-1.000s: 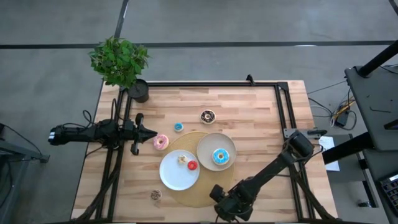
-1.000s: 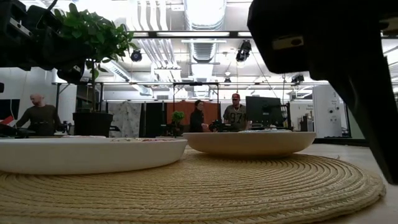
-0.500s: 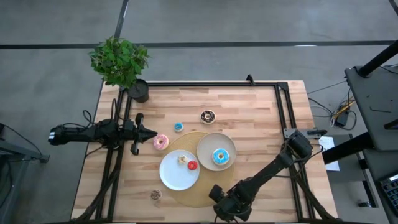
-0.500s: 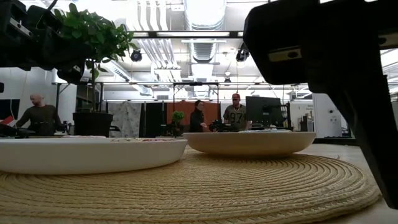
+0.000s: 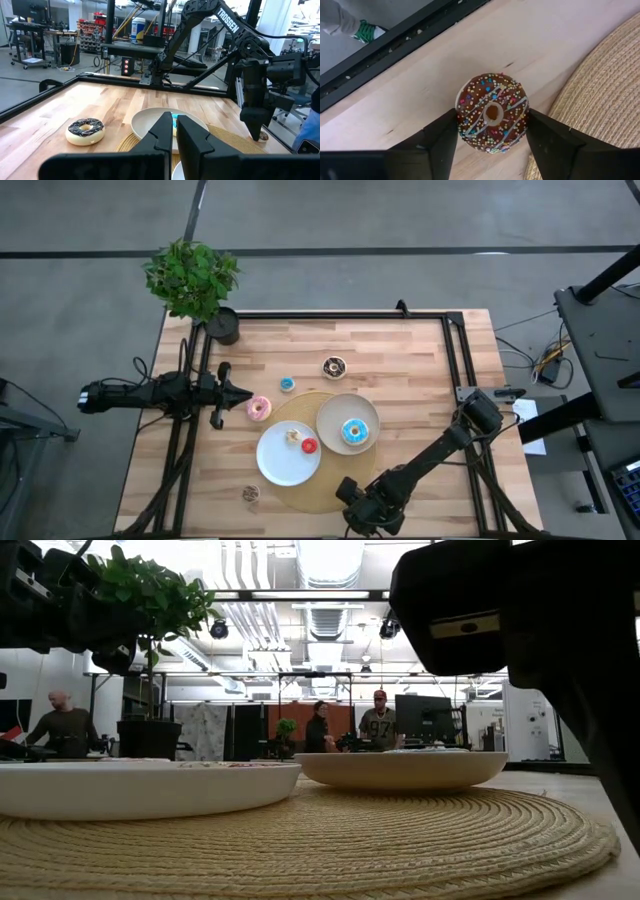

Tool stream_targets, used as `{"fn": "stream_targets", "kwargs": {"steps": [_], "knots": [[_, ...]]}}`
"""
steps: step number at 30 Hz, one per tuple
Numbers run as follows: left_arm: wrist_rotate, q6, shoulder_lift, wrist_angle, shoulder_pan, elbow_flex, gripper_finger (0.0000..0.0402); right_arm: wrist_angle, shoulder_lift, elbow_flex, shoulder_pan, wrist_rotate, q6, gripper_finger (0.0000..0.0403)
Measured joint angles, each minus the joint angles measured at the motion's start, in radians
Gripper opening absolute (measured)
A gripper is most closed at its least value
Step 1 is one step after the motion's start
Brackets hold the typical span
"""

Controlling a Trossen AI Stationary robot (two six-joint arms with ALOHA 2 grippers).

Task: Pick & Place donuts
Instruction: Put the bottom brown donut on the white plate

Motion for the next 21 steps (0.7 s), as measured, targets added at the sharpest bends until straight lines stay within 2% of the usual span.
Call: {"fn": "stream_targets", "kwargs": {"steps": [10,21], "knots": [[0.000,0.000,0.000,0.000,0.000,0.000,0.0000,-0.002,-0.016,0.001,-0.002,-0.002,-0.003,0.0203],[0.000,0.000,0.000,0.000,0.000,0.000,0.0000,-0.086,-0.036,0.135,-0.054,-0.003,-0.004,0.0203]]}}
